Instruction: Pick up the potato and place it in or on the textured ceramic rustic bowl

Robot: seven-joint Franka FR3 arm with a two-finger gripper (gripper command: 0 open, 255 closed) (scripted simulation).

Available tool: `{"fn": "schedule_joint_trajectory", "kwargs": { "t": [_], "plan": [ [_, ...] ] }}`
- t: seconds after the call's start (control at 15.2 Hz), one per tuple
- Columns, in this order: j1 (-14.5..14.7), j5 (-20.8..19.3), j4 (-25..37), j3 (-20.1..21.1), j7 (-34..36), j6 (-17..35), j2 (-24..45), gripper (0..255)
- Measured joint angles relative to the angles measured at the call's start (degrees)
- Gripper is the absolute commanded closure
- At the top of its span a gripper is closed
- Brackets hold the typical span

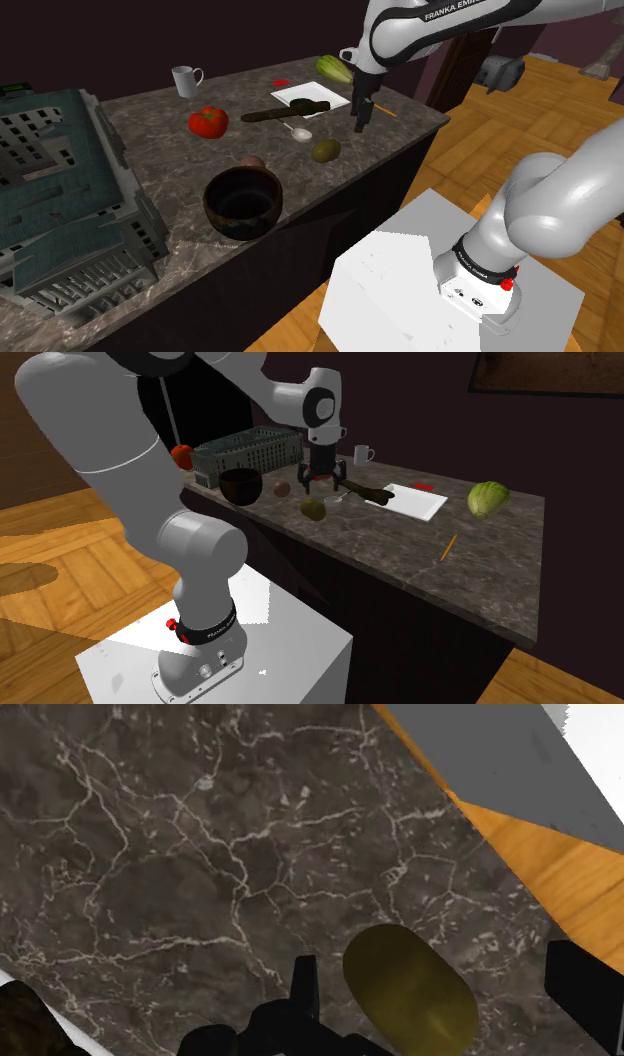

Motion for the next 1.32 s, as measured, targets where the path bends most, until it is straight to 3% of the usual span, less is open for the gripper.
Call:
{"fn": "schedule_joint_trajectory", "kwargs": {
  "t": [0.4,0.86,1.25,1.32],
  "plan": [
    [3.97,2.60,2.67,-0.43,-14.94,6.90,11.12,0],
    [4.28,3.80,1.07,-0.44,-16.91,12.13,14.93,0],
    [4.31,3.91,0.67,-0.42,-16.97,12.82,15.20,0],
    [4.31,3.91,0.67,-0.42,-16.97,12.82,15.20,255]
  ]
}}
